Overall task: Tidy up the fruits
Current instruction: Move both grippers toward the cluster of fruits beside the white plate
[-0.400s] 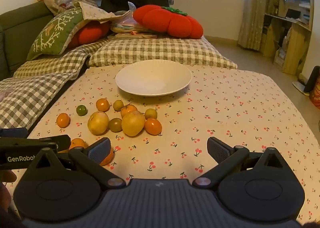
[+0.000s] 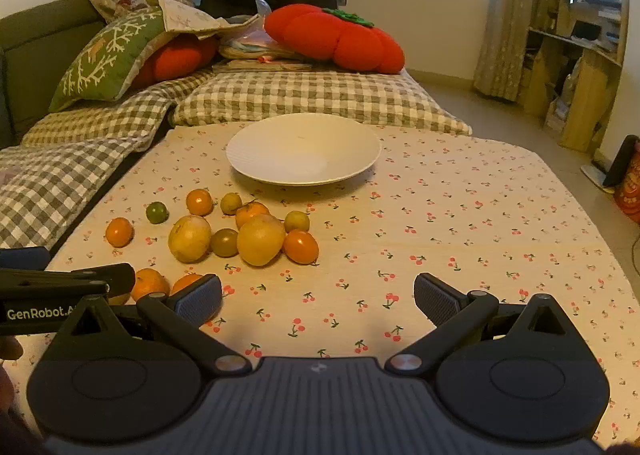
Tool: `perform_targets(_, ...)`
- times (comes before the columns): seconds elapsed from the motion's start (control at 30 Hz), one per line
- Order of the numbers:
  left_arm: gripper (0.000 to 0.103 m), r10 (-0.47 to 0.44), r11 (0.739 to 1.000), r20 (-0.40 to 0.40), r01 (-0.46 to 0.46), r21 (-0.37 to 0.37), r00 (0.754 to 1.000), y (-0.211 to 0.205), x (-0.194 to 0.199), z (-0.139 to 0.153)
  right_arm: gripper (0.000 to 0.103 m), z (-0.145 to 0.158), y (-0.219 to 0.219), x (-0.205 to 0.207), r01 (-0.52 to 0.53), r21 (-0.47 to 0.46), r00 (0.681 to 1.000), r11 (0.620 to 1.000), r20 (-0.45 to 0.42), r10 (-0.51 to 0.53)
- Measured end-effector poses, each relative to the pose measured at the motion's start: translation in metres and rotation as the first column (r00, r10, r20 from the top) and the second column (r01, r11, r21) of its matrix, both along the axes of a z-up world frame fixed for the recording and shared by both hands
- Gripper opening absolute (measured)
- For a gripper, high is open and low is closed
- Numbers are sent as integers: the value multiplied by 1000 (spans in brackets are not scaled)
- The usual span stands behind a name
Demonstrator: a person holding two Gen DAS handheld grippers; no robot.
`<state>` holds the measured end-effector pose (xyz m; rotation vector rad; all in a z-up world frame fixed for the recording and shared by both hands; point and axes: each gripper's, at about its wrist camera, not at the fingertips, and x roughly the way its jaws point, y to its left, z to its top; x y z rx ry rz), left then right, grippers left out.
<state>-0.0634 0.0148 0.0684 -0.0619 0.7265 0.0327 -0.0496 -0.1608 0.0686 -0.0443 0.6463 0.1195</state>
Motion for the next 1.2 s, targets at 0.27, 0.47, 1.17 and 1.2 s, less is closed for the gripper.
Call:
perform_targets(0.27,96,-6,1000,-6,6,2,1000,-1,0,-2,102,-1,1,1,12,-28,1000,1000,-9,-12)
perform_targets(0.47,96,-4,1000,-16,5,23,1000,1,0,-1,101,3,1,6,-32,-58,999,998,-26,30)
perform_targets(1.17,93,23,994,-94,-33,-101,995,34,61,10,73,8,-3,89,-382,146,905,913,-143,401)
perform_targets(1.2,93,8,994,-108,-20,-105,994,31,67,7,72,5,-2,90,-397,138,896,907,-155,415)
